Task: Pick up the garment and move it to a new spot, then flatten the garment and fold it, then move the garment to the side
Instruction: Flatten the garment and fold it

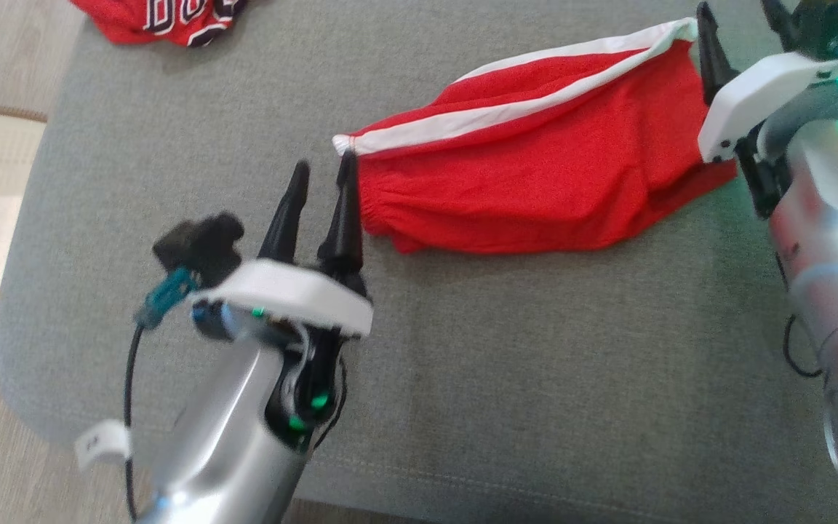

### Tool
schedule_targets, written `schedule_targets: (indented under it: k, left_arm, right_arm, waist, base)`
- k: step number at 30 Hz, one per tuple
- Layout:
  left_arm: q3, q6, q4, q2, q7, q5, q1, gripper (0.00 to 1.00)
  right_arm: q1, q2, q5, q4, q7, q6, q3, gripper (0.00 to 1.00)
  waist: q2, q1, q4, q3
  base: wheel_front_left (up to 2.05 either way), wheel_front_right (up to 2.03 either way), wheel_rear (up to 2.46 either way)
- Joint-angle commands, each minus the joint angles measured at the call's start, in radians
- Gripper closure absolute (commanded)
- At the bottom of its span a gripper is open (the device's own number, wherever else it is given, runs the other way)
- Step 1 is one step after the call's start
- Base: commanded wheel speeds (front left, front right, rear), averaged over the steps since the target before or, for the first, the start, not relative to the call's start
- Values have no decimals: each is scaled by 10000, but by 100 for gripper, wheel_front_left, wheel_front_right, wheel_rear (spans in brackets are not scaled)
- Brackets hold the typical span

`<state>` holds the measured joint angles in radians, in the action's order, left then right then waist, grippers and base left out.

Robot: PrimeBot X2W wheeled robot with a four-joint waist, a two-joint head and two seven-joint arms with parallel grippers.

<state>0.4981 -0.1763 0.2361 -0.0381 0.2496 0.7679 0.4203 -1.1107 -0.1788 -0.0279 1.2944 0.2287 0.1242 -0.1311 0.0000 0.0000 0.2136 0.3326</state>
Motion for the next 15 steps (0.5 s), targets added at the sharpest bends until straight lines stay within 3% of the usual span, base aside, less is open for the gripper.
schedule_targets:
  k: [1,8,15]
  left_arm:
    - [-446,52,-502,-288,122,-298,-223,0]
    - [-1127,87,-1626,-520,122,-1233,-1806,0]
    - [-1496,70,-2448,-418,122,-1659,-2900,0]
  right_arm:
    - [187,181,-121,-182,11,65,-256,0]
    - [880,319,-785,-100,-861,65,-926,0]
    - [1278,170,-1581,-74,-1944,65,-1448,0]
  waist:
    - [0,0,-179,-202]
    - [0,0,-384,-609]
    - [0,0,-123,-583]
  base:
    - [0,0,0]
    - [0,0,0]
    - [0,0,0]
